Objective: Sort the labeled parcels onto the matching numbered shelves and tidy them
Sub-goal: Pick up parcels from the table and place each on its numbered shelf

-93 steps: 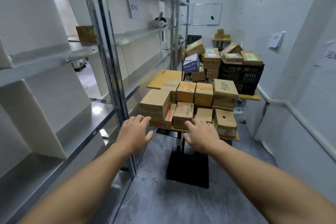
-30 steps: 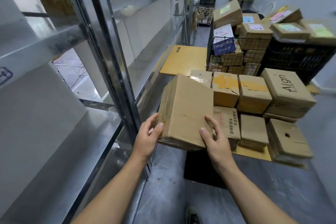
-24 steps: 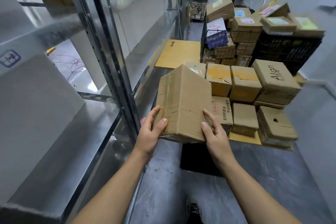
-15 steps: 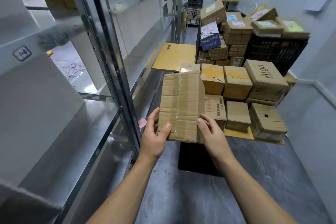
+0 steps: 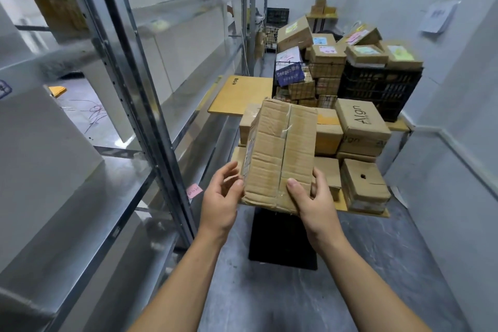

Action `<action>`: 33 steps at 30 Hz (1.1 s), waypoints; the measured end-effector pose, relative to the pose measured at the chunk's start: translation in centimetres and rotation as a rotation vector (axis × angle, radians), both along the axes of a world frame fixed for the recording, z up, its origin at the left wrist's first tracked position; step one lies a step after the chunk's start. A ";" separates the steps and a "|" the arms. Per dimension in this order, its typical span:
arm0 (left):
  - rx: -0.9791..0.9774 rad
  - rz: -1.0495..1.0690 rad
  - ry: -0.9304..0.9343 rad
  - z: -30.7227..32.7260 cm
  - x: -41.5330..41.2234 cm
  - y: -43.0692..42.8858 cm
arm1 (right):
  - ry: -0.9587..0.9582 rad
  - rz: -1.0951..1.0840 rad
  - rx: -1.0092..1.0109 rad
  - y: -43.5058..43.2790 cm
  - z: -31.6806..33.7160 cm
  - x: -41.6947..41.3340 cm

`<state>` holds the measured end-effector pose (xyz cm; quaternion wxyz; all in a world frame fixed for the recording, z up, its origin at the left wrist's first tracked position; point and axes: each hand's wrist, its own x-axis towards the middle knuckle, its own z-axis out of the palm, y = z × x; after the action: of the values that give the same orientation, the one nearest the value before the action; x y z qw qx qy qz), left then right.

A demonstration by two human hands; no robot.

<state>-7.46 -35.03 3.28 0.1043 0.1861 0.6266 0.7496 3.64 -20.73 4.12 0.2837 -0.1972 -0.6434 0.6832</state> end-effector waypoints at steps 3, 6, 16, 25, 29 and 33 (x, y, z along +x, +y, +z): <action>-0.020 -0.018 0.004 -0.4 1.5 1.8 | 0.060 -0.028 -0.083 1.7 -0.4 1.9; 0.016 -0.048 -0.044 -0.3 3.3 3.2 | 0.096 -0.022 -0.187 3.5 -1.1 3.9; -0.048 -0.165 -0.052 -0.8 6.5 5.0 | 0.106 0.027 -0.144 9.0 -1.3 8.8; -0.205 0.059 0.185 -0.4 9.4 4.5 | -0.101 0.125 0.089 10.6 -1.7 9.7; -0.282 0.141 0.270 0.0 11.1 3.8 | -0.111 0.292 -0.017 9.7 -0.8 10.3; -0.287 0.229 0.320 0.7 12.7 3.2 | -0.082 0.329 -0.015 7.8 -0.7 10.0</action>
<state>5.20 -31.83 3.99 -0.0567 0.2137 0.7522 0.6208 13.59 -12.93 3.45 0.1399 -0.1189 -0.6729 0.7166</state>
